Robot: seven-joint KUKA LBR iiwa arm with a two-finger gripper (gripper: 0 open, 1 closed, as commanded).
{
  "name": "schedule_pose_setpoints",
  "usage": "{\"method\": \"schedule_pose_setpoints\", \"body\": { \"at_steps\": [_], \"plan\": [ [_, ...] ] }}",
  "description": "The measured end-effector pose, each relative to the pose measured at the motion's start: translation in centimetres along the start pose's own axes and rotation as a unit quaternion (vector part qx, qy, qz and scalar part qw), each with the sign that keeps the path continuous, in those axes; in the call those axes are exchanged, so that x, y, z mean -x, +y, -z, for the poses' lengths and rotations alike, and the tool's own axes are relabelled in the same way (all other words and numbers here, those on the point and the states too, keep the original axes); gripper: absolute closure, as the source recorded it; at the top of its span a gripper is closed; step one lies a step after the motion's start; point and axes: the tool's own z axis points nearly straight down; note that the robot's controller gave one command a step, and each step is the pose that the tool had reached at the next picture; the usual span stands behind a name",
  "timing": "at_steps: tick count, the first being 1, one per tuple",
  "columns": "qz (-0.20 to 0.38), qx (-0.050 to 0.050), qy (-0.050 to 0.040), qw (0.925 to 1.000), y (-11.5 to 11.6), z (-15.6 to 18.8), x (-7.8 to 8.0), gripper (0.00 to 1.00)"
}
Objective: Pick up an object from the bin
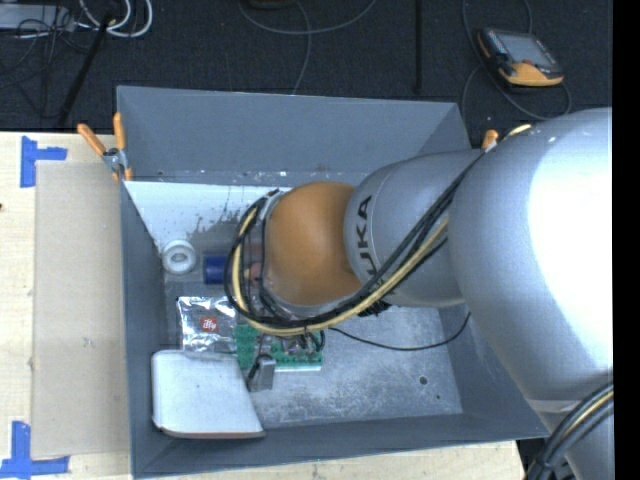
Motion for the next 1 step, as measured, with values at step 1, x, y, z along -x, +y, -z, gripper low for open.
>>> {"method": "schedule_pose_setpoints", "body": {
  "at_steps": [1],
  "plan": [
    [-0.001,0.001,-0.0016,1.0,0.13,0.4,0.02,1.0]
  ]
}}
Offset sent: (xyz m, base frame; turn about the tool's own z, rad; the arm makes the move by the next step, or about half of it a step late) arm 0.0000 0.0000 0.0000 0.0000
